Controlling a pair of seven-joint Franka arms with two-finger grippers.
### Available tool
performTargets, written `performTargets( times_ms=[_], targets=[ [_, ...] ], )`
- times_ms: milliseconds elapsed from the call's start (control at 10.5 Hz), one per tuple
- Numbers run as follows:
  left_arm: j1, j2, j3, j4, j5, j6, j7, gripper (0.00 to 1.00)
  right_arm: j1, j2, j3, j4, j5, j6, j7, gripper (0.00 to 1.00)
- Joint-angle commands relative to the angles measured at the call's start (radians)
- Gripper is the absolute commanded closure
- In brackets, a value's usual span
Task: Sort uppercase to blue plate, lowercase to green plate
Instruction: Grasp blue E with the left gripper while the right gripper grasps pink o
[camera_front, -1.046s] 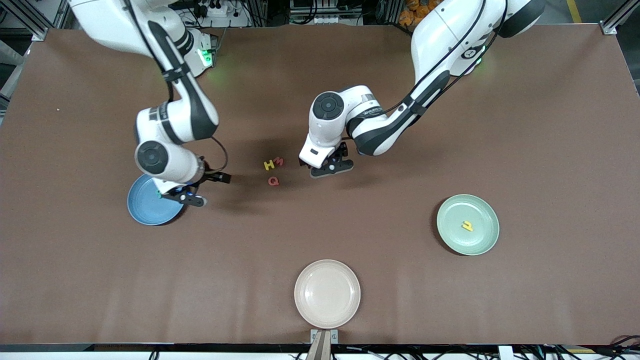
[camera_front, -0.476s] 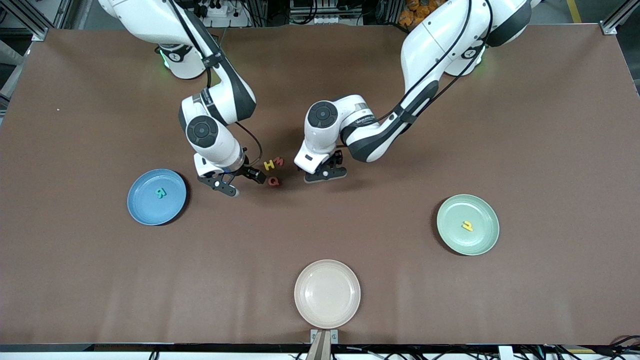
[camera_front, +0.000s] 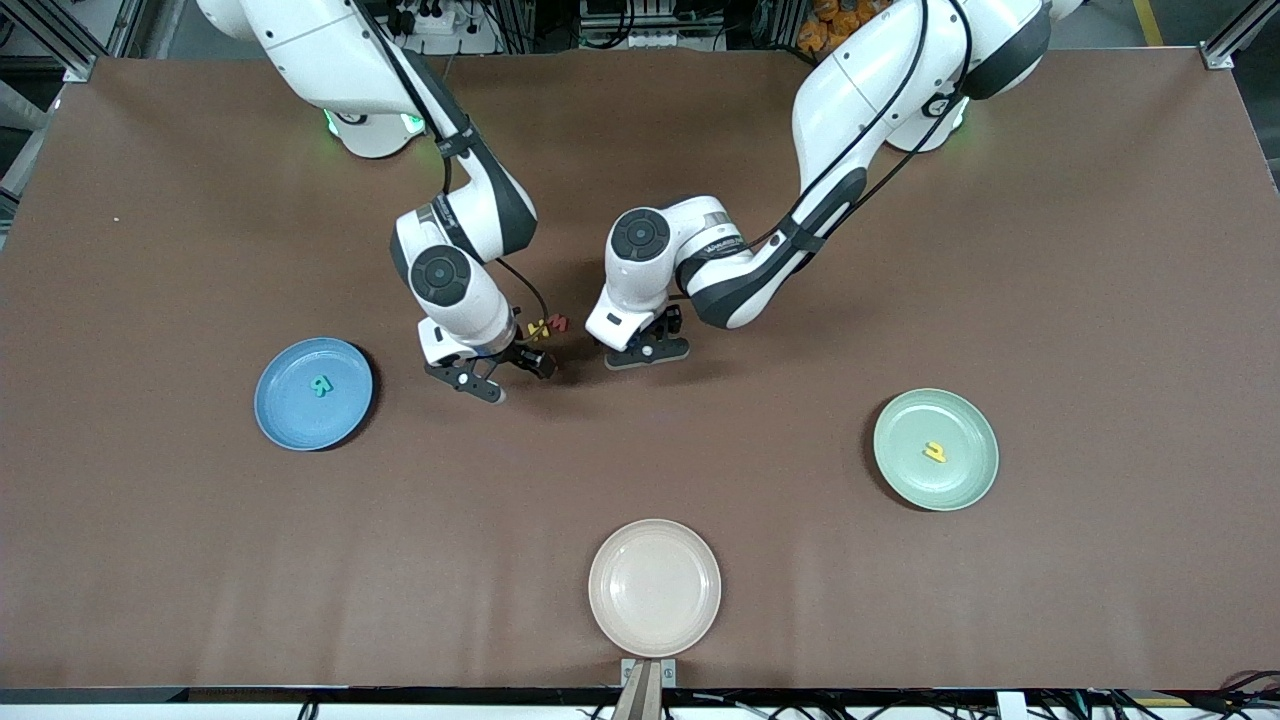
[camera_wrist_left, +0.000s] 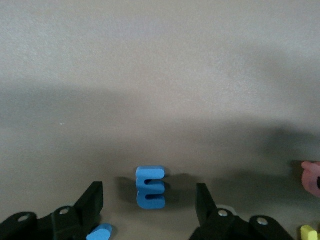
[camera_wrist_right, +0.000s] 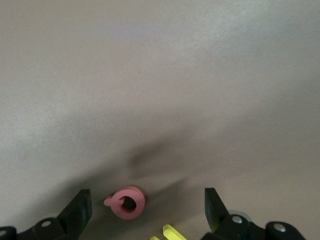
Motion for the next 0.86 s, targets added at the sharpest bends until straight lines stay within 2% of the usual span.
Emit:
performTargets(
  times_ms=[0,190,476,761],
  targets=[
    [-0.026,0.021,0.017,0.024,0.029,0.005,-0.002,0.19,0.024,0.023,-0.006,0.031,0.009,0.006,0.015,0.00],
    [-0.036,0.026,0.025,0.024,0.029,0.005,-0.001,0.25,0.036,0.052,-0.006,0.054,0.009,0.008,0.033,0.00],
    [-0.033,0.026,0.026,0.024,0.028,0.005,0.002,0.42,0.038,0.060,-0.006,0.057,0.007,0.008,0.036,0.00],
    [-0.027,0.026,0.026,0.024,0.028,0.007,0.002,0.49,0.036,0.060,-0.007,0.057,0.007,0.006,0.035,0.00]
  ],
)
